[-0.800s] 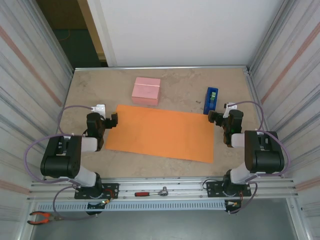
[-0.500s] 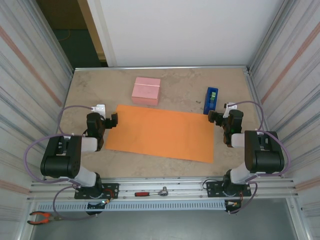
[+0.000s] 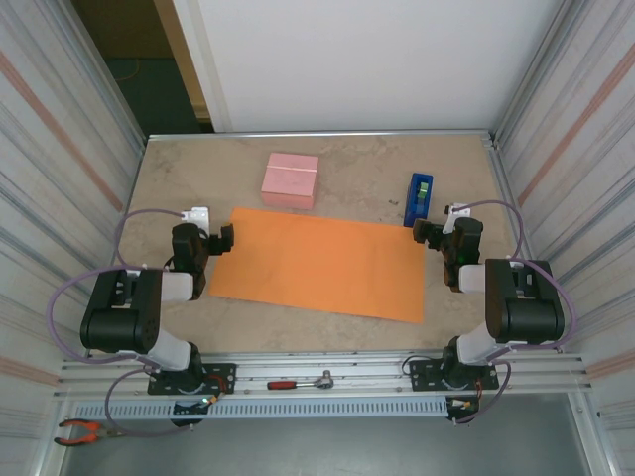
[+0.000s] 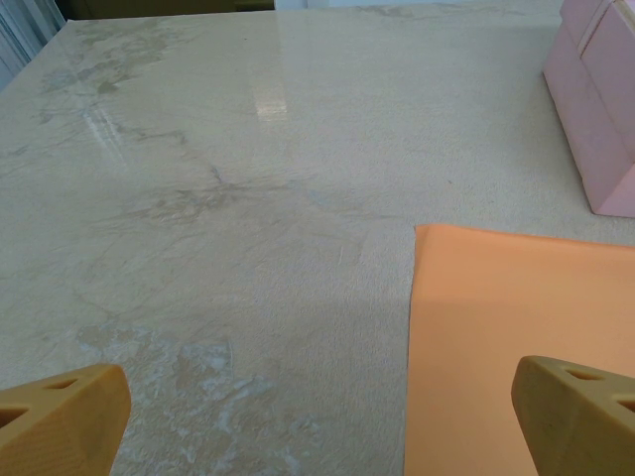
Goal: Wrap the gift box in paper
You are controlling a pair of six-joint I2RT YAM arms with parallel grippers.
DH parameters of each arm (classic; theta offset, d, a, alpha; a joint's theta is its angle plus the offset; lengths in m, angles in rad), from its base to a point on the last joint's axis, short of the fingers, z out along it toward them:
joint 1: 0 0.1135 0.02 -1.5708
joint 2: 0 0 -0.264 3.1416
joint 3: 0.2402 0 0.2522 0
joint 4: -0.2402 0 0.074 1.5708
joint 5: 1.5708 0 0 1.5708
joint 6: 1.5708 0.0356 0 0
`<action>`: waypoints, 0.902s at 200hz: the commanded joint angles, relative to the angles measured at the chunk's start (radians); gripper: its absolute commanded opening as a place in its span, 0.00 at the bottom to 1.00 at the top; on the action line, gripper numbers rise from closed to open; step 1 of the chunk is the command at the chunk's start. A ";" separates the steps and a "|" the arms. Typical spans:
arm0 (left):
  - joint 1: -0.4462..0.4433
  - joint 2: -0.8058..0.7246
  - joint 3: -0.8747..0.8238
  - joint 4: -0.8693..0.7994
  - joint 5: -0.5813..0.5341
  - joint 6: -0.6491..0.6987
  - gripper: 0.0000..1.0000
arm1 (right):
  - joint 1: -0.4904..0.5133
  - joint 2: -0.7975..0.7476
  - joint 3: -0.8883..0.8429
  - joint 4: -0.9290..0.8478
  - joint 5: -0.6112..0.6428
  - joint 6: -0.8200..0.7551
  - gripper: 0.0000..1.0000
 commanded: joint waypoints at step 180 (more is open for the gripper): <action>-0.026 0.120 0.751 -0.836 0.276 -0.178 0.92 | -0.038 -0.163 0.586 -0.879 -0.253 0.453 0.98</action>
